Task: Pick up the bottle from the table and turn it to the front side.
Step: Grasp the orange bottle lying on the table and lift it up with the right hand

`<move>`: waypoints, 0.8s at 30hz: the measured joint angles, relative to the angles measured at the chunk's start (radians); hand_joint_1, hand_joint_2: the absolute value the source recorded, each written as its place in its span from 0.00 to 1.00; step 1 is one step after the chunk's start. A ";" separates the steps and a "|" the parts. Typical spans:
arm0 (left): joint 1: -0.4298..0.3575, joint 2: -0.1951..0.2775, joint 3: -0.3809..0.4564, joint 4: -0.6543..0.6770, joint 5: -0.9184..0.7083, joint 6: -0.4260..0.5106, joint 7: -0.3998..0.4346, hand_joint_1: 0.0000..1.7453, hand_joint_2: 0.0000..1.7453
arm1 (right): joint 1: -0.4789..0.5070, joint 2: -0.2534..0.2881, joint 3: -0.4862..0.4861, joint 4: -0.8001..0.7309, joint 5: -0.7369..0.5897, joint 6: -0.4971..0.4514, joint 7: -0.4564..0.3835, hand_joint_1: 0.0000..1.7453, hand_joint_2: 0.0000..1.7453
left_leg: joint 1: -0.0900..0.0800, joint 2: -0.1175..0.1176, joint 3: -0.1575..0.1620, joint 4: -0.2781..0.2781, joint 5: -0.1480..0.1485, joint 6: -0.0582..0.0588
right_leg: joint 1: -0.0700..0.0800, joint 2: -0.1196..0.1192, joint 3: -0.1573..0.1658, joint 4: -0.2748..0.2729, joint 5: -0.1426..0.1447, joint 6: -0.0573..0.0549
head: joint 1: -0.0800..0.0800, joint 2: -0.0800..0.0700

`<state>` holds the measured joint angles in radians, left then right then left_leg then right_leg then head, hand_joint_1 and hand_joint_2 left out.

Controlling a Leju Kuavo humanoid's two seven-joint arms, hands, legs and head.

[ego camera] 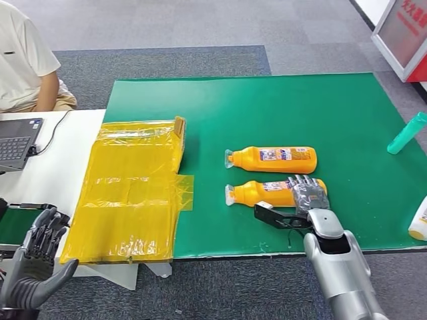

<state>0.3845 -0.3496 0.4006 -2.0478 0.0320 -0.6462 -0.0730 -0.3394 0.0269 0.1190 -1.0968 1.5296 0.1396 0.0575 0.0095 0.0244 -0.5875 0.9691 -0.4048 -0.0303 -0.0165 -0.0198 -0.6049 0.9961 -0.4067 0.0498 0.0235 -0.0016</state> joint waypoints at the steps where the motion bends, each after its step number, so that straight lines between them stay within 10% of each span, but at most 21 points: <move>1: 0.000 0.000 -0.001 0.001 -0.002 0.000 0.000 0.00 1.00 | -0.006 0.000 0.000 0.010 0.001 0.000 -0.002 0.00 1.00 | 0.000 0.000 0.000 0.000 0.000 0.000 | 0.000 0.000 0.000 0.000 0.000 0.000 | 0.000 0.000; 13: 0.000 0.000 -0.009 0.008 -0.009 0.000 -0.002 0.00 1.00 | -0.057 0.000 0.000 0.091 0.003 -0.005 -0.017 0.00 1.00 | 0.000 0.000 0.003 0.000 0.001 0.000 | 0.000 0.000 0.003 0.000 0.003 0.000 | 0.000 0.000; 18: 0.000 0.000 -0.010 0.009 -0.009 0.001 -0.002 0.00 1.00 | -0.061 0.000 0.000 0.102 0.003 -0.007 -0.020 1.00 1.00 | 0.000 0.000 0.003 0.000 0.003 0.000 | 0.000 0.000 0.003 0.000 0.004 -0.001 | 0.000 0.000; 24: 0.000 0.000 -0.010 0.009 -0.008 0.002 -0.002 0.00 1.00 | -0.060 0.001 0.001 0.115 0.002 -0.026 -0.041 1.00 1.00 | 0.000 0.000 0.001 0.000 0.005 0.000 | 0.000 0.000 0.001 0.000 0.005 0.000 | 0.000 0.000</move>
<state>0.3844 -0.3498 0.3902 -2.0383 0.0236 -0.6443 -0.0751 -0.3992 0.0275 0.1201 -0.9815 1.5316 0.1137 0.0164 0.0095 0.0245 -0.5868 0.9691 -0.3996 -0.0301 -0.0166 -0.0197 -0.6043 0.9960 -0.4016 0.0493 0.0235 -0.0015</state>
